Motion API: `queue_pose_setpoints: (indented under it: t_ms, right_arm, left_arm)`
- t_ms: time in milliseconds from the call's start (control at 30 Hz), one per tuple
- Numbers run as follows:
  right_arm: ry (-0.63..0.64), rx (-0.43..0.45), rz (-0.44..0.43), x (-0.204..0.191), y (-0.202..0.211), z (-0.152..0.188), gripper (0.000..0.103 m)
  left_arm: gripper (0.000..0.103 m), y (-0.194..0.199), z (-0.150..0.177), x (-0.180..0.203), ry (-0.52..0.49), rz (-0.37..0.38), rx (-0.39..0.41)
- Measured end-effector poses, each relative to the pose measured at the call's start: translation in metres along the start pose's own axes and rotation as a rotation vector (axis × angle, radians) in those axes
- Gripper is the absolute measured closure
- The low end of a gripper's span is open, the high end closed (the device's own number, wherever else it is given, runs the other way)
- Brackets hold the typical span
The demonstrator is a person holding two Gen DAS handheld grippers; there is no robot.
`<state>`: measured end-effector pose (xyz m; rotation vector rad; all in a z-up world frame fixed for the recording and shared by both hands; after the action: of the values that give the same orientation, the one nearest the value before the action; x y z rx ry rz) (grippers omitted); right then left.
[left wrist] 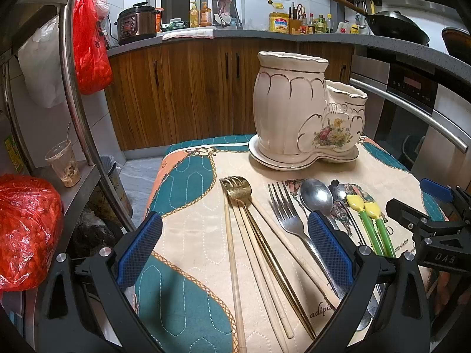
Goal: Organize utensils
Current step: 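Reach the right gripper to the green-handled yellow-tipped spoon and grasp it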
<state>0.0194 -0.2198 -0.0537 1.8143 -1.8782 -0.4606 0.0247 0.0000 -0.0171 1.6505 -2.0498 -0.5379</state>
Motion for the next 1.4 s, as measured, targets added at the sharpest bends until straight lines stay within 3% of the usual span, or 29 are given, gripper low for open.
queue_pose_setpoints:
  t_ms: [300,500,667,800,933,1033,1167,1267,1300,1400]
  right_arm:
    - [0.017,-0.021,-0.050,-0.002,0.006,-0.002,0.005]
    - [0.068,0.031,0.004,-0.005,0.014,-0.004,0.005]
    - [0.092,0.040,0.013,-0.006,0.014,-0.004,0.005]
    - [0.086,0.016,0.004,-0.002,0.012,-0.004,0.005]
    - [0.091,-0.005,-0.015,0.001,0.008,-0.004,0.005]
    - [0.089,-0.059,-0.078,0.001,0.004,-0.003,0.005]
    - [0.086,-0.108,-0.117,0.002,0.002,0.001,0.005]
    - [0.131,-0.133,-0.108,-0.003,0.001,0.007,0.011]
    - [0.137,-0.150,-0.103,-0.004,-0.001,0.008,0.023]
    - [0.104,-0.206,-0.103,0.001,-0.005,0.010,0.041]
  left_arm:
    - [0.006,-0.003,0.000,-0.004,0.018,-0.018,0.000]
    - [0.006,0.001,0.000,-0.008,0.005,-0.013,0.001]
    - [0.006,-0.002,0.002,0.001,-0.055,-0.055,0.000]
    - [0.006,-0.004,0.004,0.004,-0.049,-0.034,-0.010]
    - [0.006,-0.001,0.002,0.004,-0.064,-0.067,0.011]
    - [0.006,-0.003,0.001,0.001,-0.027,-0.015,-0.006]
    - [0.006,0.000,-0.001,-0.001,-0.033,0.002,0.008]
    - [0.006,-0.004,0.000,-0.004,-0.039,0.003,-0.004]
    - [0.006,-0.005,0.000,-0.005,-0.039,0.001,-0.010]
    - [0.006,-0.007,0.000,-0.009,-0.028,0.014,-0.015]
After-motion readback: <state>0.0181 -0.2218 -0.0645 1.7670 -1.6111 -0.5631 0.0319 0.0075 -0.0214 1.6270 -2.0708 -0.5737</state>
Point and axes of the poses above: each gripper's, at about its wrist camera, not at the fingertips, and y roughly against the way its jaws point, x to its right, z to its underside, the point moved 3 cm from there along -y, roughly the way its jaws point, and after that the axes turned 12 degrees about z, right-handed, at the moved point
